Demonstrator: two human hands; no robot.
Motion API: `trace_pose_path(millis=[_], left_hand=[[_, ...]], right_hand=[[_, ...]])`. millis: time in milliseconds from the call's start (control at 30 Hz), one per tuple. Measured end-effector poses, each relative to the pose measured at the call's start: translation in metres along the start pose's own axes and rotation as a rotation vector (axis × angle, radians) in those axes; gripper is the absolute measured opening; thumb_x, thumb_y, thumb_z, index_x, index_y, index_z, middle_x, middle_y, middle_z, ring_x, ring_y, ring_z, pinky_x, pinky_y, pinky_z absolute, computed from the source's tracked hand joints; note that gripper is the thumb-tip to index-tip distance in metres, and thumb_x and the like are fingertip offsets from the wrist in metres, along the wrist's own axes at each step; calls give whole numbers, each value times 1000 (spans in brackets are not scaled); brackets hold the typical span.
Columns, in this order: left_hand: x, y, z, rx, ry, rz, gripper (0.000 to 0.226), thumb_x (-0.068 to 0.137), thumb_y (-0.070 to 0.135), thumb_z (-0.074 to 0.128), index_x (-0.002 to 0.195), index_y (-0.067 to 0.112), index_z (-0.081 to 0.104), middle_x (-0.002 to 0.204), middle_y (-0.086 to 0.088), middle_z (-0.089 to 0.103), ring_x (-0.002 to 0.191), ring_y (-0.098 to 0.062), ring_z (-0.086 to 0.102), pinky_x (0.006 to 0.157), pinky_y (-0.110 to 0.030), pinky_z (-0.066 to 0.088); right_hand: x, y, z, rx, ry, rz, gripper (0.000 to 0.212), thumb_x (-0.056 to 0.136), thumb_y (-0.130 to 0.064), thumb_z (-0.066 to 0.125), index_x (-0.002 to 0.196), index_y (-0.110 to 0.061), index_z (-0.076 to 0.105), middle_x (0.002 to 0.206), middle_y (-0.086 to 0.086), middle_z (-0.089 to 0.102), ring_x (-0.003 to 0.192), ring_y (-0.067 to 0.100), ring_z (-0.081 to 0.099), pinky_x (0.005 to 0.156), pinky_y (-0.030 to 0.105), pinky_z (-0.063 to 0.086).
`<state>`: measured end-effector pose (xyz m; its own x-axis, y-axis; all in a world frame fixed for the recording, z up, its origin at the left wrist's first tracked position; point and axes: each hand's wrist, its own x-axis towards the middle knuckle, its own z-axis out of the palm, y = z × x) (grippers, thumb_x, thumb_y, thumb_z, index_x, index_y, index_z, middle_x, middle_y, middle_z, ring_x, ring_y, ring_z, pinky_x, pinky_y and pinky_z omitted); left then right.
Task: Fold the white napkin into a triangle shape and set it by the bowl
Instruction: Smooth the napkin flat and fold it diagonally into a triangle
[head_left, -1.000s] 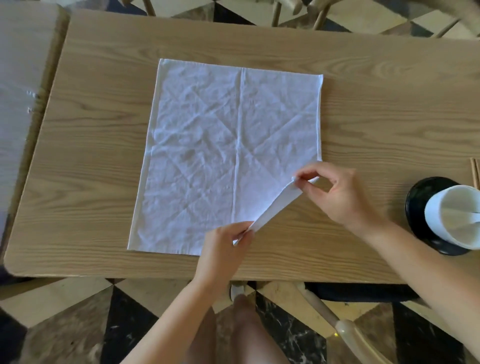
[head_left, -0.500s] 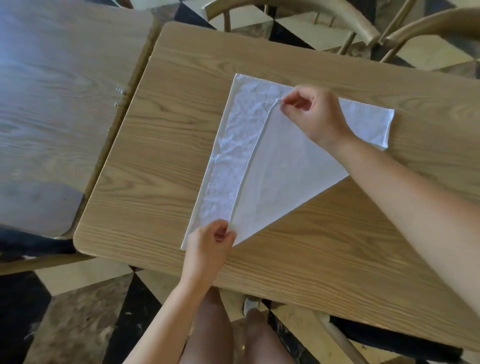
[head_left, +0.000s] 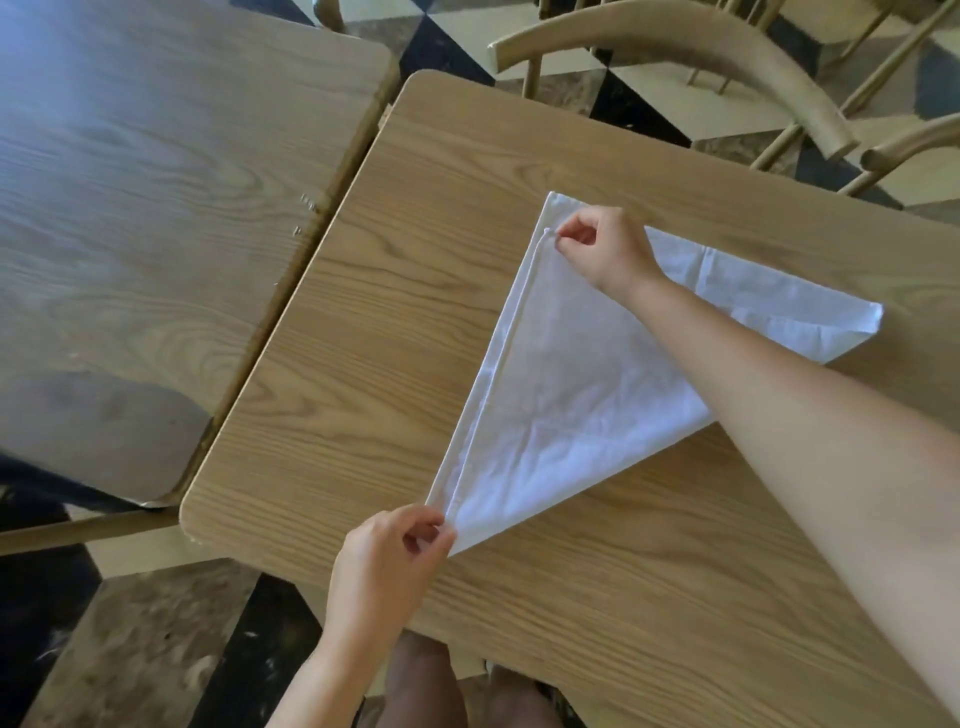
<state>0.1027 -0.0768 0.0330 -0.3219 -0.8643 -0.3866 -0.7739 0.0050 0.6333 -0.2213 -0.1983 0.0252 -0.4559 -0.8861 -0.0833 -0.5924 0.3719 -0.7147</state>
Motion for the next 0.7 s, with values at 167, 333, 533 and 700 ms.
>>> trace_pose_path(millis=[167, 333, 533, 700], left_hand=[[1, -13, 1, -6, 24, 20, 14, 81, 15, 69, 74, 25, 64, 65, 13, 61, 66, -6, 56, 59, -18, 44], [7, -14, 3, -3, 51, 46, 20, 85, 11, 62, 73, 24, 54, 68, 14, 55, 75, -3, 51, 59, -13, 38], [16, -13, 1, 75, 27, 34, 18, 87, 14, 59, 72, 16, 50, 64, 8, 50, 64, -6, 47, 53, -18, 34], [13, -10, -1, 312, 107, 122, 19, 83, 16, 66, 69, 14, 53, 60, 9, 51, 54, -12, 47, 44, -20, 30]], right_hand=[[12, 8, 12, -62, 4, 22, 13, 87, -22, 59, 84, -10, 65, 77, -5, 59, 73, 11, 52, 63, 21, 37], [19, 9, 19, -132, 10, 49, 12, 88, -23, 56, 83, -14, 62, 81, -1, 62, 76, 15, 54, 72, 28, 41], [21, 5, 25, -202, 24, 55, 14, 88, -19, 50, 90, -11, 61, 103, 7, 65, 98, 26, 56, 91, 41, 43], [19, 7, 30, -282, 98, 8, 15, 88, -17, 53, 91, -7, 63, 107, 14, 60, 104, 31, 52, 85, 38, 42]])
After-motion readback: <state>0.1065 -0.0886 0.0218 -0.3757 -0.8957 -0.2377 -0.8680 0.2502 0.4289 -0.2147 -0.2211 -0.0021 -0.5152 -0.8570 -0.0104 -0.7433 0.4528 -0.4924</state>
